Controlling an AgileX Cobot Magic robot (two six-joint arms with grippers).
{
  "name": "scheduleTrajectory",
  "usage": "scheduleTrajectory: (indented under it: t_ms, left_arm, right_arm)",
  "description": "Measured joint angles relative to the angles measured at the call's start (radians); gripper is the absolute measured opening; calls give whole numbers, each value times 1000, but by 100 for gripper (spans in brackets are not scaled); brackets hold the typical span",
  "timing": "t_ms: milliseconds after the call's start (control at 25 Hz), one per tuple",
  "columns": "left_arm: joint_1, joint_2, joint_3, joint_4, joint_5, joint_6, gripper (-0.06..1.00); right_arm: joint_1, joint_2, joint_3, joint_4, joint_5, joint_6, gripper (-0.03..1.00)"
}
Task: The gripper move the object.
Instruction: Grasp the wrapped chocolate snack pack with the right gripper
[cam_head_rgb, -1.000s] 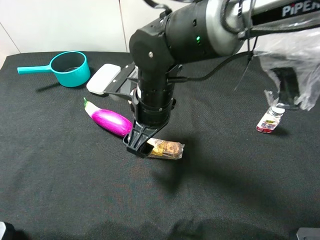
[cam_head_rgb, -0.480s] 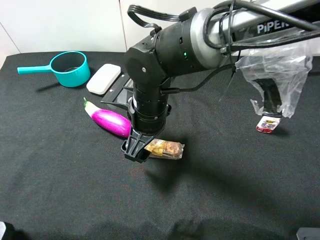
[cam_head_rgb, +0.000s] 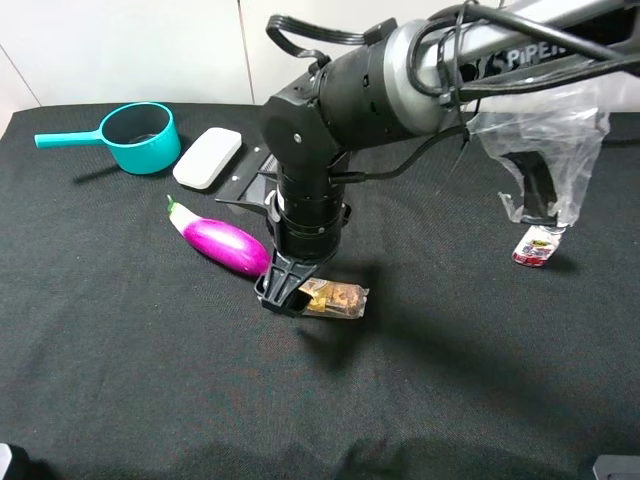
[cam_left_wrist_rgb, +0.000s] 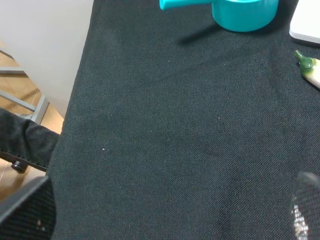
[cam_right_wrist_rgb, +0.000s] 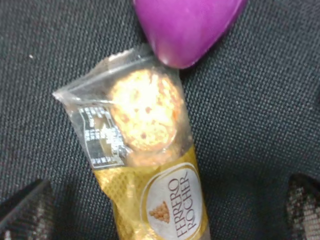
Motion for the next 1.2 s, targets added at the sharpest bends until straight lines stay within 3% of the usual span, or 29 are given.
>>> scheduleTrajectory:
  t_ms: [1200]
  left_arm:
    - [0,0,0,0,0,0,99]
  right_arm:
    - [0,52,0,8,-22,-18,69]
